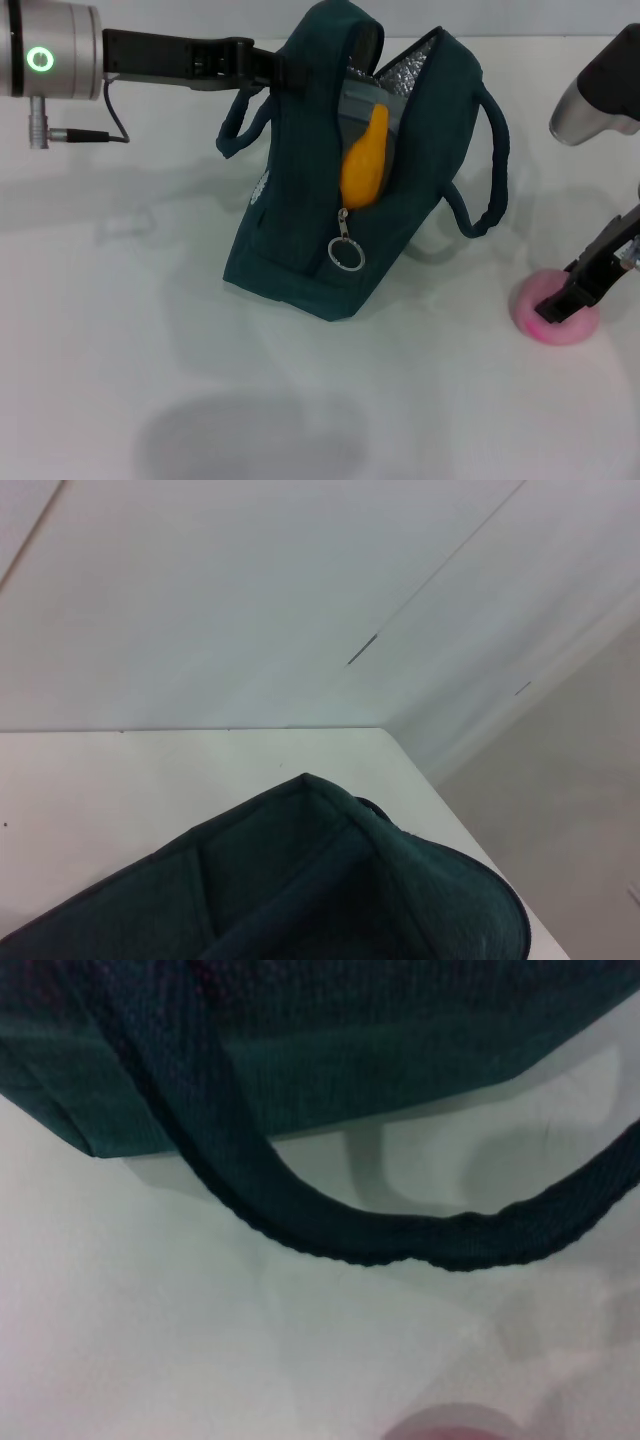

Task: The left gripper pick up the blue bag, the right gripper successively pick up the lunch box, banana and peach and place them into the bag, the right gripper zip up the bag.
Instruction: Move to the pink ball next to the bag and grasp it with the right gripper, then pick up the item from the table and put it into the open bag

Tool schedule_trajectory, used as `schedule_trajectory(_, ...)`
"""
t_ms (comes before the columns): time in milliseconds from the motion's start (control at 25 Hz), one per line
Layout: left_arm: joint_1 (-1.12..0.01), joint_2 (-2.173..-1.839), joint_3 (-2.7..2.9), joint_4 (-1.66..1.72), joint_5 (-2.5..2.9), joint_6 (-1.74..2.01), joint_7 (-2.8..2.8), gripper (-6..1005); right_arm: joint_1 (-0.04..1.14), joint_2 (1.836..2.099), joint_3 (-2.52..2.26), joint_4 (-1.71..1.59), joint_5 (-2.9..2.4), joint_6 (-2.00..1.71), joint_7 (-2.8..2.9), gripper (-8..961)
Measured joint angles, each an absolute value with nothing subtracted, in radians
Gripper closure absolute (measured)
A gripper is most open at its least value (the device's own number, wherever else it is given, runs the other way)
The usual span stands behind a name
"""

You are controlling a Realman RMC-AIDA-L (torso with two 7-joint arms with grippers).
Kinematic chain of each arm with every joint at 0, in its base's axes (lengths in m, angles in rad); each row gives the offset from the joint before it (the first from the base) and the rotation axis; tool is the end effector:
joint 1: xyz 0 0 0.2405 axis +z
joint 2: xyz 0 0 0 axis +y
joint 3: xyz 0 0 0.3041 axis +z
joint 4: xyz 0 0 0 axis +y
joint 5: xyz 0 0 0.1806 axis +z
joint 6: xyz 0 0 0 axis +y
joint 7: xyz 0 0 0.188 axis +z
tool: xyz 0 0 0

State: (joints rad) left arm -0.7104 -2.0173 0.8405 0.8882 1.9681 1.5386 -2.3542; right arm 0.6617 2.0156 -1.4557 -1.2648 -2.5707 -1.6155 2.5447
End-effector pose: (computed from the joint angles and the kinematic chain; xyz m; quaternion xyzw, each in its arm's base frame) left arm -0.1829 0.4071 -0.0229 -0.8579 -0.4568 -0.2297 0.0504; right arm 0.2528 0.3585 -0.0564 -0.9137 0.3033 -0.2345 0.1344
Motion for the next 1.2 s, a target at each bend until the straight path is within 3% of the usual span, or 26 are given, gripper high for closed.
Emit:
schedule_trajectory(160, -0.711, -2.017, 0.841, 0.888, 1.968, 1.539, -2.353, 946, 0.667, 2.016, -1.453, -1.242, -2.566, -1.606, 2.542, 206)
schedule_trajectory(280, -0.710, -2.017, 0.841, 0.888, 1.968, 1.539, -2.352, 946, 0.666, 2.015, -1.446, -1.241, -2.563, -1.604, 2.539, 425)
schedule_trajectory(520, -0.709, -2.017, 0.841, 0.888, 1.968, 1.539, -2.350, 946, 0.649, 2.013, -1.340, -1.236, -2.526, -1.612, 2.477, 591)
schedule_trajectory(800, -0.709, -2.020, 0.841, 0.888, 1.968, 1.543, -2.350, 946, 0.616, 1.993, -0.897, -1.168, -2.250, -1.804, 2.232, 656)
schedule_trajectory(1040, -0.709, -2.024, 0.841, 0.888, 1.968, 1.546, -2.350, 946, 0.616, 1.902, -0.632, -0.880, -1.779, -1.901, 1.982, 698)
schedule_trajectory(1120, -0.711, -2.025, 0.841, 0.888, 1.968, 1.546, -2.352, 946, 0.616, 1.899, -0.635, -0.821, -1.684, -1.885, 1.894, 706)
schedule_trajectory(1200, -0.716, -2.025, 0.842, 0.888, 1.968, 1.546, -2.355, 946, 0.625, 1.920, -0.638, -0.802, -1.643, -1.848, 1.793, 714)
